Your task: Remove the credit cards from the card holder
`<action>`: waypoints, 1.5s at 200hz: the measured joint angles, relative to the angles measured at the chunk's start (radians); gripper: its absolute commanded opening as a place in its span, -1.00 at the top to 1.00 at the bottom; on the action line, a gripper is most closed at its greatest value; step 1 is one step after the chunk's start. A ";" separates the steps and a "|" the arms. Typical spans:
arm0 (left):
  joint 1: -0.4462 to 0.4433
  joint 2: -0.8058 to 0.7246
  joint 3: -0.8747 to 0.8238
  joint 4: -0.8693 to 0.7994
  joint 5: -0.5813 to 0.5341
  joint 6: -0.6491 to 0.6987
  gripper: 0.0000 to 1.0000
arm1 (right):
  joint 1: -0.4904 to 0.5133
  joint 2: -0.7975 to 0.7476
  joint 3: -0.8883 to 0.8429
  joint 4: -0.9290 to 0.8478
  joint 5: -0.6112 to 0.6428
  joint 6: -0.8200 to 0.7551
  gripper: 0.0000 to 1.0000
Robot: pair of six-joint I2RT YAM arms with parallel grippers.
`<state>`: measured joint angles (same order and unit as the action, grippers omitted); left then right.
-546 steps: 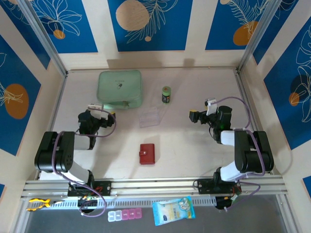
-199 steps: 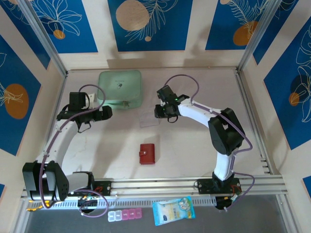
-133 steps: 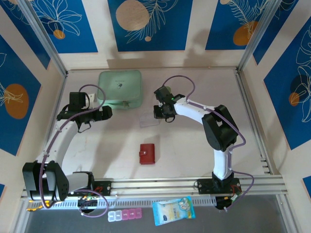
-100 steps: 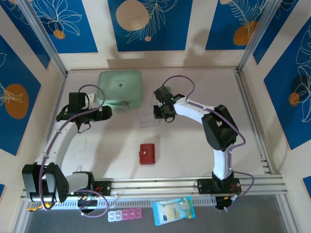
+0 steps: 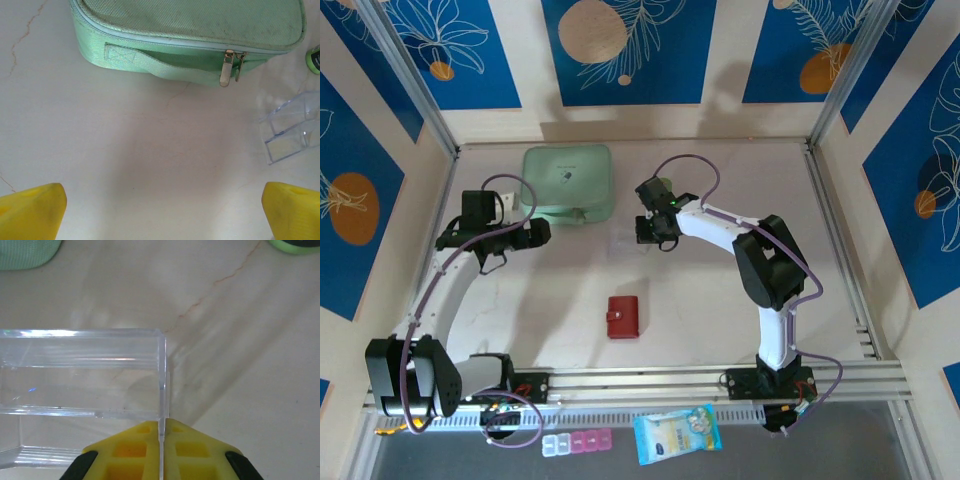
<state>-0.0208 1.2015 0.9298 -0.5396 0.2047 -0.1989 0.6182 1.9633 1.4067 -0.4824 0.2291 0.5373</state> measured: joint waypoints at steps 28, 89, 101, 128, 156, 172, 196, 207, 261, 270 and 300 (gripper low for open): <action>0.000 0.000 0.000 0.000 0.000 0.010 -1.00 | -0.017 -0.012 -0.010 -0.010 0.013 0.000 0.85; 0.000 0.000 0.000 0.000 0.000 0.018 -1.00 | -0.120 -0.095 -0.092 -0.061 0.067 -0.010 0.85; 0.000 0.000 0.000 0.000 0.000 0.018 -1.00 | -0.140 -0.099 -0.099 -0.065 0.078 -0.013 0.85; 0.000 0.000 0.000 0.000 0.000 0.018 -1.00 | -0.167 -0.105 -0.109 -0.066 0.087 -0.027 0.85; 0.000 0.000 0.000 0.000 0.000 0.018 -1.00 | -0.175 -0.105 -0.109 -0.069 0.089 -0.039 0.84; 0.000 0.002 0.000 0.000 0.000 0.018 -1.00 | -0.175 -0.105 -0.109 -0.069 0.090 -0.039 0.82; 0.000 0.005 0.000 0.000 0.000 0.018 -1.00 | -0.175 -0.105 -0.109 -0.069 0.089 -0.045 0.77; 0.000 0.005 0.000 0.000 0.000 0.018 -1.00 | -0.175 -0.105 -0.109 -0.070 0.089 -0.048 0.76; 0.000 0.005 0.000 0.000 0.000 0.018 -1.00 | -0.174 -0.105 -0.109 -0.076 0.089 -0.055 0.68; 0.000 0.005 0.000 0.000 0.000 0.018 -1.00 | -0.174 -0.106 -0.109 -0.080 0.089 -0.057 0.66; 0.000 0.005 0.000 0.000 0.000 0.018 -1.00 | -0.173 -0.120 -0.109 -0.091 0.090 -0.058 0.60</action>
<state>-0.0208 1.2064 0.9298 -0.5396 0.2050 -0.1814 0.4450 1.8435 1.2972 -0.5735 0.3187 0.4793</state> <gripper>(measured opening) 0.998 0.192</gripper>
